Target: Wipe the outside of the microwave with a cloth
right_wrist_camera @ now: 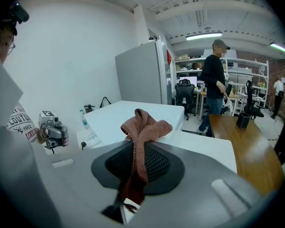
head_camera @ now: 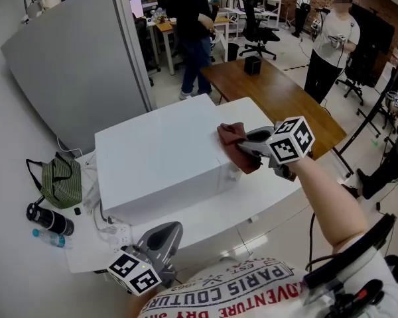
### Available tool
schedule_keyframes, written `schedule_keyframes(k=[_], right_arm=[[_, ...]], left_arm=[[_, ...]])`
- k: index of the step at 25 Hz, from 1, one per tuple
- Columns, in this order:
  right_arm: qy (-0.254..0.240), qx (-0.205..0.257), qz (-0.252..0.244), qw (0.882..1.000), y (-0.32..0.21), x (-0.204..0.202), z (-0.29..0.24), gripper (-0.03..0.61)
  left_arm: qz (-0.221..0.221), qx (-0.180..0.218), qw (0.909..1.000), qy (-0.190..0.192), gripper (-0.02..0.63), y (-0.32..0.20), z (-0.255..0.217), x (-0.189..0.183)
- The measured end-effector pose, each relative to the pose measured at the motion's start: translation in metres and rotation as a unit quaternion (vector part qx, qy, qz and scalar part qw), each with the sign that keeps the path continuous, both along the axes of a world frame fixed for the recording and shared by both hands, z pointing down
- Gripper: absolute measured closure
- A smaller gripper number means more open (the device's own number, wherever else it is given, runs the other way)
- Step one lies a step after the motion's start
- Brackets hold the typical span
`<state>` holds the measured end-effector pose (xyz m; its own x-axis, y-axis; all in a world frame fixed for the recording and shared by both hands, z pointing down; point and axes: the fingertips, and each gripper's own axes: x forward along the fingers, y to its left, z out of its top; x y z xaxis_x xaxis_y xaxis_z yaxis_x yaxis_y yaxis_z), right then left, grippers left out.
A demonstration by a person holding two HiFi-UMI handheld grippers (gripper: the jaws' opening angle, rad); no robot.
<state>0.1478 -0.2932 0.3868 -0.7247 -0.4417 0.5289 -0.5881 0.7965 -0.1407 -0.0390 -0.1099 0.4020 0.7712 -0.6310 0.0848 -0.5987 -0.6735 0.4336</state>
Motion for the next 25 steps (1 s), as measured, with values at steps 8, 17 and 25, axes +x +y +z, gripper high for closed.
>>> schedule_keyframes(k=[8, 17, 25], right_arm=[[-0.088, 0.095, -0.113, 0.985, 0.081, -0.101, -0.047, 0.535], [-0.112, 0.152, -0.290, 0.938, 0.185, -0.287, 0.002, 0.535], [-0.105, 0.225, -0.237, 0.939, 0.192, -0.366, 0.042, 0.535]], left_arm=[[-0.055, 0.010, 0.9985, -0.002, 0.607, 0.008, -0.012, -0.046], [-0.152, 0.013, 0.9882, -0.005, 0.608, 0.055, -0.018, -0.136], [-0.228, 0.015, 0.9736, 0.000, 0.608, 0.101, -0.015, -0.211]])
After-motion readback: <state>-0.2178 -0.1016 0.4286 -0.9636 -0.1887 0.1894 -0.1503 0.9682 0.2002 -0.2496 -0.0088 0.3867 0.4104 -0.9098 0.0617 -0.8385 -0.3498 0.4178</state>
